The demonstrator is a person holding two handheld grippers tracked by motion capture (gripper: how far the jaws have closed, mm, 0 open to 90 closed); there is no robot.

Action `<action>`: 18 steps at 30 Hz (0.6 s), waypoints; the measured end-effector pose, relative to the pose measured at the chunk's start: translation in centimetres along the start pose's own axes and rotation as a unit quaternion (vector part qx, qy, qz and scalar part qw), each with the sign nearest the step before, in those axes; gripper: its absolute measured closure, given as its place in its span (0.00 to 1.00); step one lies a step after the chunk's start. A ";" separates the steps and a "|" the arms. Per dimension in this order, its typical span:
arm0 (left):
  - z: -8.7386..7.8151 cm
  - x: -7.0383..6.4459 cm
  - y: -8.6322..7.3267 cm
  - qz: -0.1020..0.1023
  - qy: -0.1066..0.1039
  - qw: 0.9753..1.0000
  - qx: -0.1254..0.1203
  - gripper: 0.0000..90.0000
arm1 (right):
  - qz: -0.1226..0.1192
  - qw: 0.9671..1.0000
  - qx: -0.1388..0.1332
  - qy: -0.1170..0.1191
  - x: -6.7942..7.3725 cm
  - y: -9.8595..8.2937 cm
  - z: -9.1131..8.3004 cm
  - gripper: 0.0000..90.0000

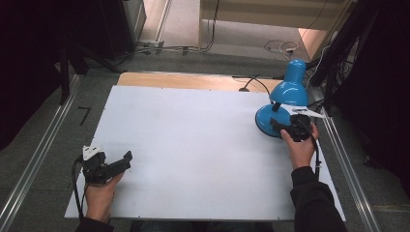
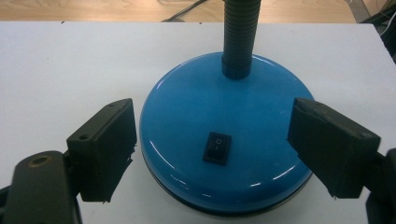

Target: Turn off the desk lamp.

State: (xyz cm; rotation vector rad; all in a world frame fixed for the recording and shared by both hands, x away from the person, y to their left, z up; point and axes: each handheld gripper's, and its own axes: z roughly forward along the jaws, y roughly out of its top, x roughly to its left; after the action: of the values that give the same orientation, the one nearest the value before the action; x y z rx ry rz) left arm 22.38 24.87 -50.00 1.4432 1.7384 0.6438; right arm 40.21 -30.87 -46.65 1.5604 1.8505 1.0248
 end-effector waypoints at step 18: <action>0.1 -0.1 0.0 -0.001 -0.001 1.000 0.001 0.07 | 0.007 1.000 0.002 0.007 -0.1 -0.8 -1.1 0.16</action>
State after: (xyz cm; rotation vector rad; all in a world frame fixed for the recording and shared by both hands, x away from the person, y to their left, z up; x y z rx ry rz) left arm 22.43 24.81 -50.00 1.4434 1.7379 0.6400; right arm 38.92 -31.27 -46.71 1.5744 1.8541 1.0414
